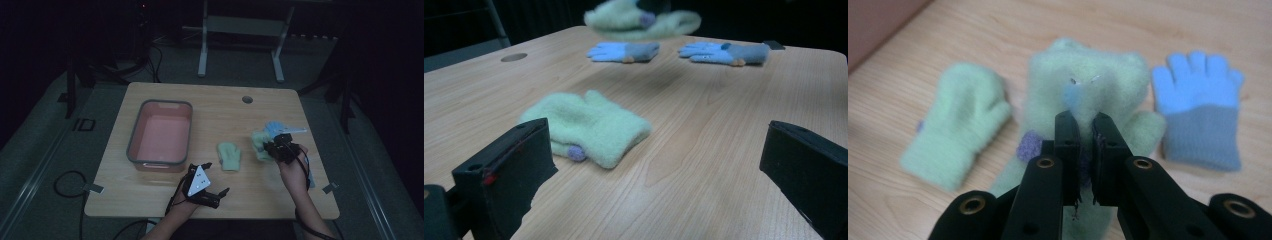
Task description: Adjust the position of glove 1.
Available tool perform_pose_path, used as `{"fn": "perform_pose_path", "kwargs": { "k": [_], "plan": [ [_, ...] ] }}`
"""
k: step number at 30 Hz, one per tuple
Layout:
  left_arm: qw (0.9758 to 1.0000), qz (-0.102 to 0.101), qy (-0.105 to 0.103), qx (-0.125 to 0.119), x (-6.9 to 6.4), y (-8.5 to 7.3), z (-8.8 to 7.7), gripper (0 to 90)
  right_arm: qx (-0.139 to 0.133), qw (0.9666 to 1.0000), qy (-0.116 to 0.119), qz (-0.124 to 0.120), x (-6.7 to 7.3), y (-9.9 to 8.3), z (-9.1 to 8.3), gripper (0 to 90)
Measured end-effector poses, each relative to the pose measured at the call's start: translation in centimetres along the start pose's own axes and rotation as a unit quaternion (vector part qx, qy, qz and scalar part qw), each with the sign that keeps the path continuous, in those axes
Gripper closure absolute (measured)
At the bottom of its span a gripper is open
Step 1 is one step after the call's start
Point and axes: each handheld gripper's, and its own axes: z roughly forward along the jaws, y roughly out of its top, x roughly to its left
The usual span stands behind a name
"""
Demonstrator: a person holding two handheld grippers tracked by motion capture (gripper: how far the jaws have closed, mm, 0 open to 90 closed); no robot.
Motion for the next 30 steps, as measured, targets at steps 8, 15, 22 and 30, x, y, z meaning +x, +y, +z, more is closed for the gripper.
{"fn": "perform_pose_path", "kwargs": {
  "k": [8,15,22,30],
  "plan": [
    [1.0,-0.003,0.001,-0.003,0.0,0.0,-0.1,0.6,-0.016,0.9994,0.03,-0.002,2.8,1.1,-0.4,83.6],
    [1.0,0.0,0.004,-0.002,-0.1,0.0,0.0,0.6,-0.014,0.9987,0.049,-0.007,5.6,1.5,0.4,83.6],
    [1.0,0.002,0.005,-0.001,-0.1,0.0,0.0,0.6,-0.009,0.999,0.045,-0.003,7.6,1.6,1.7,83.5],
    [0.9999,0.01,0.009,0.001,-0.3,0.0,0.0,0.6,0.007,0.9991,0.041,0.005,9.0,1.2,4.0,83.4]
  ]
}}
